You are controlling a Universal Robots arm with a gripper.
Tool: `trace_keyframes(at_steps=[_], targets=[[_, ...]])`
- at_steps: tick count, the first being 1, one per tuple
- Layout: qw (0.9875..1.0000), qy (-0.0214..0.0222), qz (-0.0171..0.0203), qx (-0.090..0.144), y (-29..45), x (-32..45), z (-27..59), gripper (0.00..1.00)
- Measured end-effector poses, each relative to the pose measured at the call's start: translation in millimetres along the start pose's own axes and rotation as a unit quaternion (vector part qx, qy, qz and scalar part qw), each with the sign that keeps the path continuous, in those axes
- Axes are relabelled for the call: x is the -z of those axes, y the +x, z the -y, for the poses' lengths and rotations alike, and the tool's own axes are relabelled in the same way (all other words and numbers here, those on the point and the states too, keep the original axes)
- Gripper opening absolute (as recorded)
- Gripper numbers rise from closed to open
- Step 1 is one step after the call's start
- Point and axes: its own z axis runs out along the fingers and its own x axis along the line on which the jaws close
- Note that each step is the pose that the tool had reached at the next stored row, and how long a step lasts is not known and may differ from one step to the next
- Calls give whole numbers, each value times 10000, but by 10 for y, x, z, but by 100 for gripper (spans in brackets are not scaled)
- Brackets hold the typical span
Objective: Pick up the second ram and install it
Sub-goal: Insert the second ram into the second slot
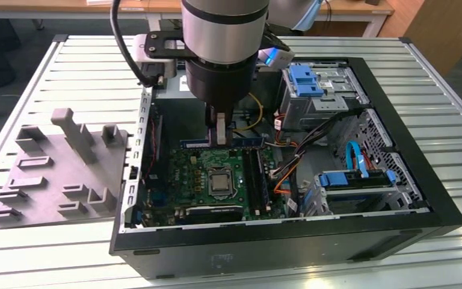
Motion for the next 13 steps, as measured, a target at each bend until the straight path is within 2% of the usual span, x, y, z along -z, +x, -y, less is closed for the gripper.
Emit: trace_keyframes(at_steps=[4,7,10,13], targets=[[9995,23,10,-314,0,-8,0,13],[9982,43,19,-590,1,-14,0,13],[9963,63,27,-858,2,-20,1,13],[9935,83,36,-1134,2,-27,1,13]])
